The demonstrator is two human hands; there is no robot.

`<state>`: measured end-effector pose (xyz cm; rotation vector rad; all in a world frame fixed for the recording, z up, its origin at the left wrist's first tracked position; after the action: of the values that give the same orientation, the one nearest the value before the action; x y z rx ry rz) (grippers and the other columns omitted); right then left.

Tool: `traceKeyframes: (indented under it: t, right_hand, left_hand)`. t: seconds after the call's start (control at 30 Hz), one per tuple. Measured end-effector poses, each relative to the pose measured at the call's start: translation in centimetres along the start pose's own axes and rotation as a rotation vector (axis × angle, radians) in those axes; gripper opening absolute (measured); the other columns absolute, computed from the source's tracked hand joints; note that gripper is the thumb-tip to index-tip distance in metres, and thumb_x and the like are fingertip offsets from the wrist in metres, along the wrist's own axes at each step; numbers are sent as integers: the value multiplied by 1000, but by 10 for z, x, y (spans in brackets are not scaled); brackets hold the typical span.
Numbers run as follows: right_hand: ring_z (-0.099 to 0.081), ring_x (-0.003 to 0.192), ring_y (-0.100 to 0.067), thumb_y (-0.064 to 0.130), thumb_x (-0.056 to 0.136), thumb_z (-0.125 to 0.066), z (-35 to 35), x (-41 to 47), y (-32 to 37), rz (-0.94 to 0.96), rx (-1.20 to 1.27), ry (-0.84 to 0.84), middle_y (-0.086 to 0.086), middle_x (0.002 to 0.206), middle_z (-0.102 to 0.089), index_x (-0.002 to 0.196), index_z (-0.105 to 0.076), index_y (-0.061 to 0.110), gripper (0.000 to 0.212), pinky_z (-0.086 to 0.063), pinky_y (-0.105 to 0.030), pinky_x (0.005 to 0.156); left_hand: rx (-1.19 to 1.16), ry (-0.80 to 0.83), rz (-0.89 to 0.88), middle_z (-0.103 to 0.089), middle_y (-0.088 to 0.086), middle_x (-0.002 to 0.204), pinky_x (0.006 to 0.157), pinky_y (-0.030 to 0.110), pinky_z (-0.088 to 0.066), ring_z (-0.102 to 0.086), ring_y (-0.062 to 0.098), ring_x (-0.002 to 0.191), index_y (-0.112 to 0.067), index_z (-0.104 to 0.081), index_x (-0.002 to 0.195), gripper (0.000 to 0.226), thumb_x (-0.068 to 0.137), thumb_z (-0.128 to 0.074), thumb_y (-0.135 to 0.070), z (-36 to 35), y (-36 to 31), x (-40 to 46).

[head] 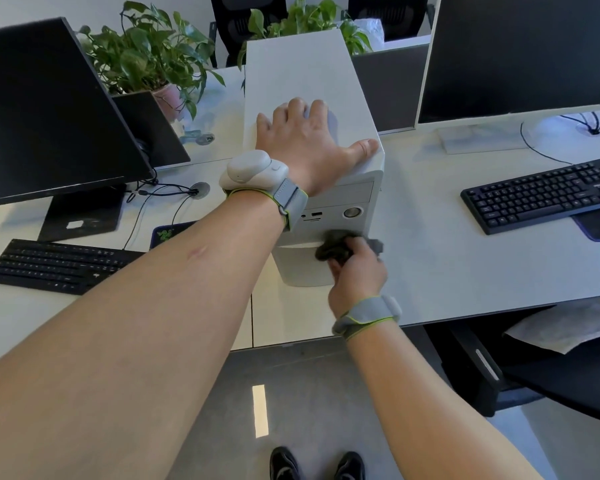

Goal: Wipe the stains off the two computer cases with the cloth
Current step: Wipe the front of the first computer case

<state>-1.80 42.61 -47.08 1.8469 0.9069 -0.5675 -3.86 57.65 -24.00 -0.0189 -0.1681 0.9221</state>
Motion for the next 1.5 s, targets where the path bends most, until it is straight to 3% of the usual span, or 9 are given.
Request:
traceKeyframes:
  t: [0.23,0.33,0.47,0.63,0.8,1.0,1.2,1.33,1.5]
  right_hand:
    - [-68,77,-21,19,89,-59,-9,-24,-18,223,-126,-64,-2,99,-69,124,-48,26,38,-60,-50,86]
    - [-56,113,-27,22,99,-56,-11,-34,-32,303,-304,-115,-6,139,-51,148,-36,25,53,-45,-34,102]
    - [-51,125,-26,24,101,-55,-37,-44,-88,111,-354,-48,-4,149,-41,152,-24,24,60,-40,-34,109]
    - [-48,85,-25,24,90,-59,-72,-49,-133,-174,-544,185,-19,105,-58,113,-52,6,30,-47,-44,80]
    - [-63,59,-19,10,82,-59,-46,-35,-83,55,-364,109,-3,71,-72,94,-62,-1,17,-53,-23,61]
    - [-67,87,-23,21,93,-59,8,-3,-10,356,-298,-79,-4,104,-69,114,-56,26,22,-57,-38,72]
    - [-60,113,-28,32,93,-42,25,29,-32,410,-431,-243,-5,126,-61,140,-51,31,47,-50,-47,101]
    - [-56,119,-35,11,100,-46,7,14,-87,279,-406,-329,-15,129,-59,134,-52,10,34,-45,-42,102]
    - [-59,97,-25,19,104,-46,-9,-9,-125,-9,-338,-201,-5,111,-64,113,-53,13,13,-48,-35,89]
  left_hand:
    - [1,2,-1,-46,4,145,116,51,-24,-37,29,140,-23,-47,138,94,77,-29,-92,-1,-1,0]
    - [0,8,-8,-45,5,145,117,52,-23,-36,29,141,-23,-47,139,94,78,-30,-92,0,-3,-1]
    - [1,9,-4,-45,5,145,117,51,-23,-36,30,141,-22,-47,138,93,79,-31,-91,0,-4,-2]
    - [-7,19,-11,-44,5,147,118,52,-22,-35,30,142,-22,-46,141,95,80,-29,-92,-1,-3,0]
    - [-10,3,-20,-47,5,142,116,52,-24,-38,30,138,-21,-48,135,91,79,-29,-91,-1,-4,-1]
    - [-9,11,-42,-46,7,142,116,55,-22,-37,31,138,-20,-48,135,92,79,-26,-90,-1,-4,-1]
    - [-12,19,-42,-46,9,142,115,57,-22,-37,34,137,-19,-47,136,93,80,-25,-89,-4,-3,0]
    - [-10,15,-31,-47,10,142,113,56,-24,-39,34,136,-19,-48,136,94,78,-25,-90,-4,-3,1]
    - [-18,20,-36,-46,10,144,114,56,-24,-38,35,137,-19,-46,139,95,79,-25,-90,-4,-3,1]
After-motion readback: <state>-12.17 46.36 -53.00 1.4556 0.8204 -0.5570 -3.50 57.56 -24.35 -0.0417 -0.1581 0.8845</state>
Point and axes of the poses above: each hand's wrist, its own x-axis towards the middle knuckle, its own z-axis out of the back of the hand, y = z × x, the point moved 9 cm from there along x, towards the middle knuckle
